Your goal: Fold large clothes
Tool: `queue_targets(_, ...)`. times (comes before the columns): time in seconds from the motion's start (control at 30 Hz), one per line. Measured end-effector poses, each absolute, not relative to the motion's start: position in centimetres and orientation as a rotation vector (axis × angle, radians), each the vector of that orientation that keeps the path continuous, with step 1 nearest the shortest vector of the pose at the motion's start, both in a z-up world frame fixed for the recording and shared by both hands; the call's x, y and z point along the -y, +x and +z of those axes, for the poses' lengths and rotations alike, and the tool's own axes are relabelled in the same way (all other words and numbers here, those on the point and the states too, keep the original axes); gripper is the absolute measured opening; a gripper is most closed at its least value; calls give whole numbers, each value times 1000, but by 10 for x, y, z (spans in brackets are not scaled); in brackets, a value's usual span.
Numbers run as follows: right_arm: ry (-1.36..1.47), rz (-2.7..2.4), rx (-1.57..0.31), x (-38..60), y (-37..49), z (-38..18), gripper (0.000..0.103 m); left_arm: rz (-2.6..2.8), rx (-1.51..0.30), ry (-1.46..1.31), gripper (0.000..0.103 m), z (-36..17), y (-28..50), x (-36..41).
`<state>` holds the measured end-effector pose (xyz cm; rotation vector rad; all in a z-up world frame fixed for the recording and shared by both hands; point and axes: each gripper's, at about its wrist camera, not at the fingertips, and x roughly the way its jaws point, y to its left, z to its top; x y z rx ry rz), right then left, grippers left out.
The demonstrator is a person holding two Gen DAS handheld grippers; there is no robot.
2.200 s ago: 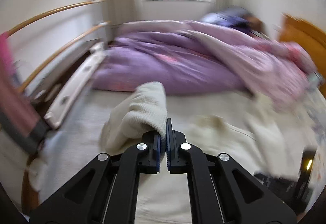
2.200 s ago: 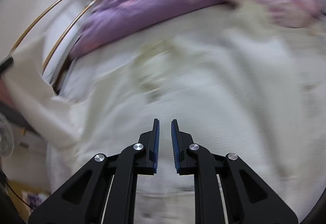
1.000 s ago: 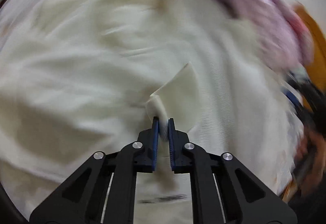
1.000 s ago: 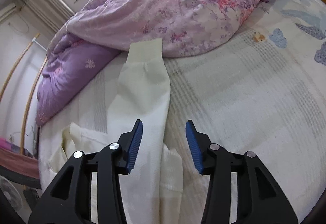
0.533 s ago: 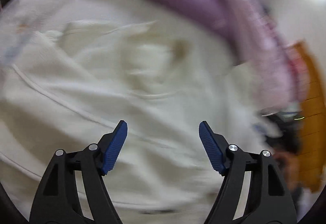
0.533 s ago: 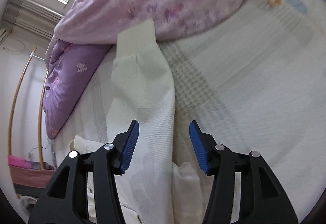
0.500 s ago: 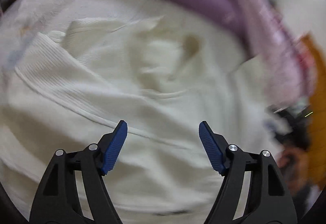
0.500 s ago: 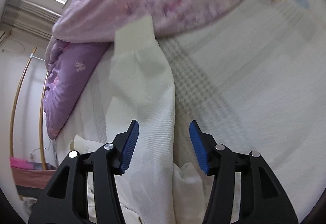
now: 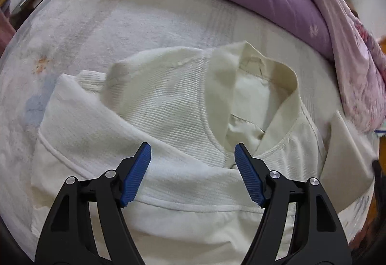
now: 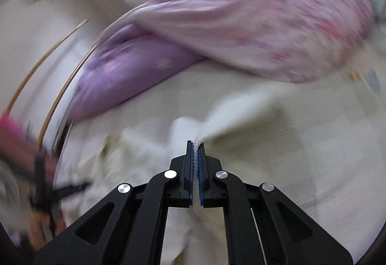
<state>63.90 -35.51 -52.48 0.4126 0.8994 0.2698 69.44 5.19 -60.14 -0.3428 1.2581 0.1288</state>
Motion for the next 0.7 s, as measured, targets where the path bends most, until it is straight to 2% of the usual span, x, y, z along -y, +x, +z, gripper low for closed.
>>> queue_targets(0.17,297,486,-1039,245,564,-523,4,139,-1247,-375,74,-582,678,-74)
queue_targets(0.37,306,412,-1296,189,511,-607,9,54,-1252,-339,74,-557,663,-56)
queue_targets(0.47,469,383,-1210,215,496,-593,11,-7,-1241,-304,74,-549,657,-24)
queue_targets(0.6,548,224,-1084,261,473,-575,15,-134,-1259,-214,74,-547,643,38)
queue_targets(0.7,530,112,-1112,285,461,-587,15,-257,-1294,-185,74,-555,636,97)
